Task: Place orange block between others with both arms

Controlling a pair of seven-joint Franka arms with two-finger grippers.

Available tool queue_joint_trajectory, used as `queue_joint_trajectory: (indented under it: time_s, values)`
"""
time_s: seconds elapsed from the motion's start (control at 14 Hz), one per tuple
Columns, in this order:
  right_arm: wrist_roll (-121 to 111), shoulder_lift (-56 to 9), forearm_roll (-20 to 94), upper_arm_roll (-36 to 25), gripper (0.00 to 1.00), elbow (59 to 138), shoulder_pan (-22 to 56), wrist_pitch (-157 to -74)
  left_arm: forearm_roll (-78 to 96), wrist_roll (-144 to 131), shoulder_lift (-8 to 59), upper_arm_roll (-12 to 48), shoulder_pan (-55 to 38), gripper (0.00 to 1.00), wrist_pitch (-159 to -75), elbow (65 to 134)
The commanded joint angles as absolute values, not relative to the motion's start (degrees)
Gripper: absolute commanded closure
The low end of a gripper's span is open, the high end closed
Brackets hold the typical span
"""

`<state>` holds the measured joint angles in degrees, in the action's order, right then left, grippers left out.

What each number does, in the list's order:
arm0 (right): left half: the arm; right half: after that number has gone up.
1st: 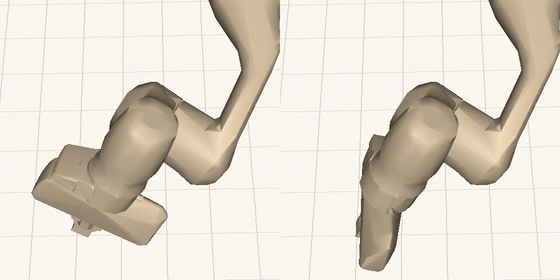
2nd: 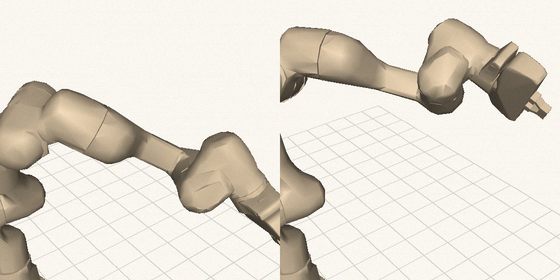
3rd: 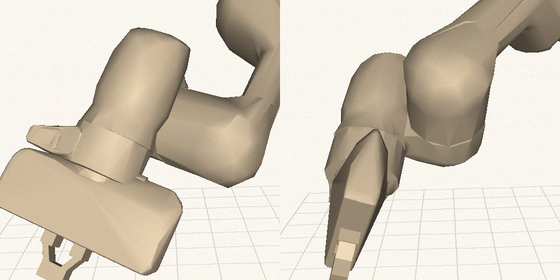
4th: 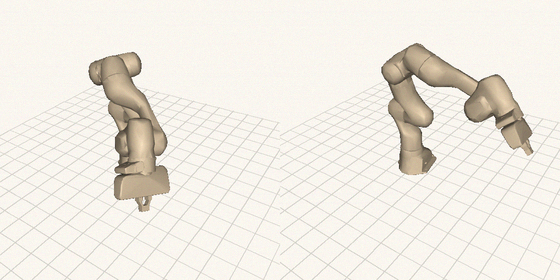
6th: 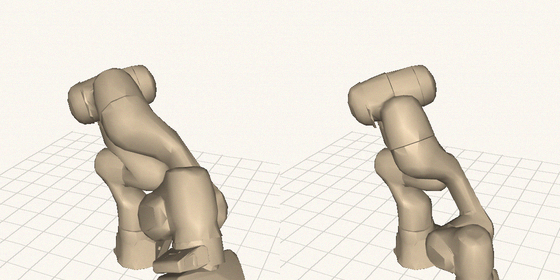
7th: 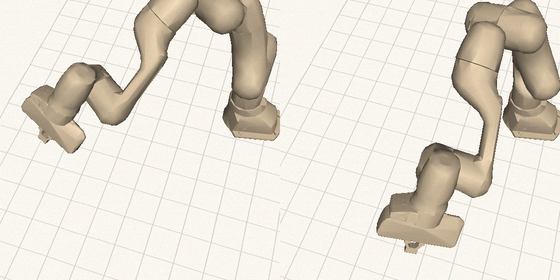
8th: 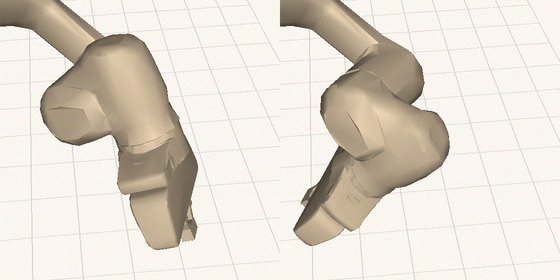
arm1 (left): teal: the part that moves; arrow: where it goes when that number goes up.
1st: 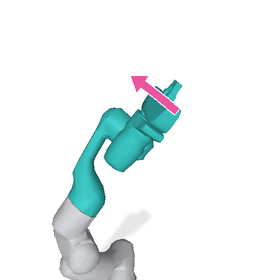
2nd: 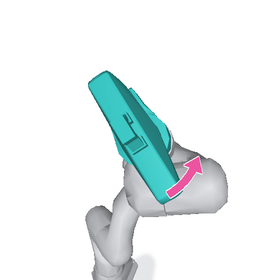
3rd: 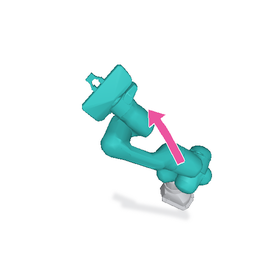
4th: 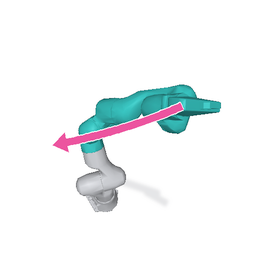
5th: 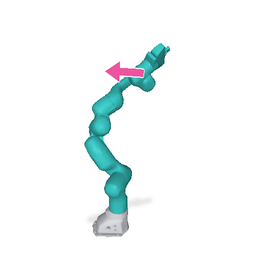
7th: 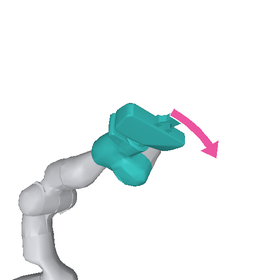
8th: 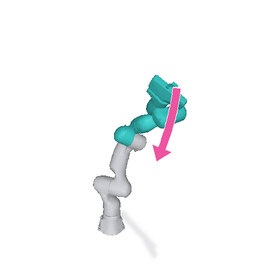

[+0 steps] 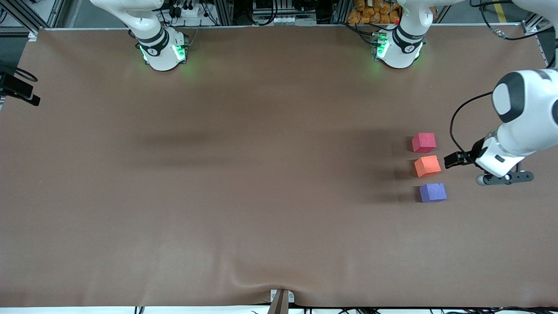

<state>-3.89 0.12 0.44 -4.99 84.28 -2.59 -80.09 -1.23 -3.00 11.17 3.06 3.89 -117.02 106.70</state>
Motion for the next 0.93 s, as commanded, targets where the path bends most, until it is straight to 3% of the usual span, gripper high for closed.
queue_joint_trajectory:
  time_s: [0.0, 0.57, 0.85]
  values:
    - [-3.0, 0.4, 1.0, -4.6, 0.0, 84.3, -3.0, -79.7, -2.5, -2.6, 11.9, 4.6, 4.1, 0.0, -109.0, 98.4]
    - [-3.0, 0.4, 1.1, -4.7, 0.0, 84.3, -3.1, -79.7, -1.8, -2.6, 11.8, 5.7, 4.2, 0.0, -94.4, 82.0]
    - [-3.0, 0.4, 1.1, -4.7, 0.0, 84.3, -3.1, -79.7, -0.9, -3.3, 10.1, 5.7, 4.1, 0.0, -90.2, 80.8]
